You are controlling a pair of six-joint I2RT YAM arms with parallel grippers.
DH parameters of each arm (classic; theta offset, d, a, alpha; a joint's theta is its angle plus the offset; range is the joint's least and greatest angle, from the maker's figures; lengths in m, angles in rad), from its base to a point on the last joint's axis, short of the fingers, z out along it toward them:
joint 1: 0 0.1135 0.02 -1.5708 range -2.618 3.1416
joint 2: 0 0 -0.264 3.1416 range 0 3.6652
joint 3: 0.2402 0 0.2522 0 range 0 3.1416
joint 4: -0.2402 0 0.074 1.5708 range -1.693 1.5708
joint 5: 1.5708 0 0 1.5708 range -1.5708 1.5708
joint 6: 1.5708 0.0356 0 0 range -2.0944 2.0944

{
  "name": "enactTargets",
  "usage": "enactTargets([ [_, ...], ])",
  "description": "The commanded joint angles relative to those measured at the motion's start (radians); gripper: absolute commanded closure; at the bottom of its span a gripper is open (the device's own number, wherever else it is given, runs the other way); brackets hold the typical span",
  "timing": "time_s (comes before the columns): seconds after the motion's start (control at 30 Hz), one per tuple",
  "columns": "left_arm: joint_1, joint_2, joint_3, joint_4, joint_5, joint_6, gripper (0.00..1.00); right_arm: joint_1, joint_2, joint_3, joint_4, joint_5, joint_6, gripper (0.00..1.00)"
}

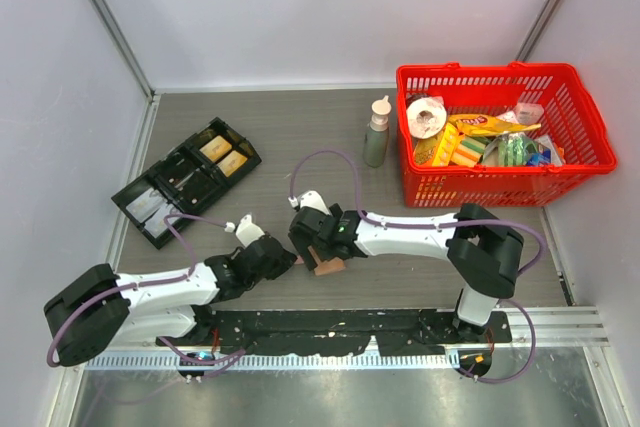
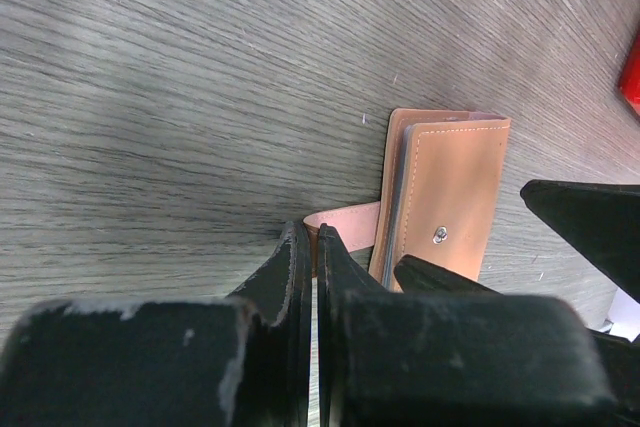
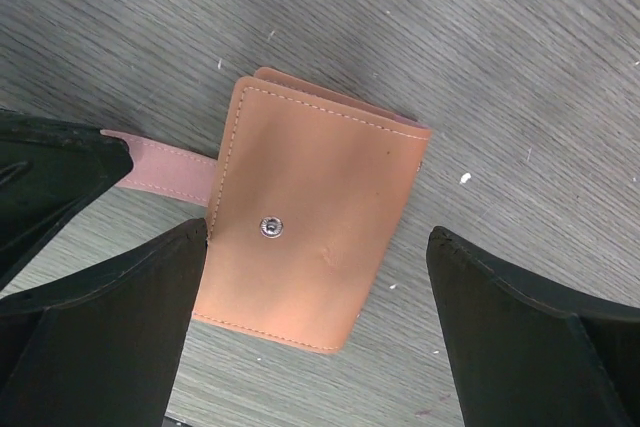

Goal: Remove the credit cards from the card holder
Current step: Open the card holder at the center of the board.

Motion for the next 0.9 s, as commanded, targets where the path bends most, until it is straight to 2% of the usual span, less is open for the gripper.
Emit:
enactTargets([
  [0.0,-0.002,-0.014,-0.015,0.010,-0.014,-0.014,1.00,0.017,0.014,0.056,-0.007,0.055,0.017,0.05],
  [0.47,-0.010,-0.030,-0.016,0.013,-0.005,-0.013,1.00,0.029,0.092,0.086,-0.023,0.105,0.031,0.05],
  [0.87,-0.010,-0.091,0.037,-0.220,-0.024,0.089,1.00,-0.017,-0.087,0.091,-0.139,0.124,-0.007,0.05],
])
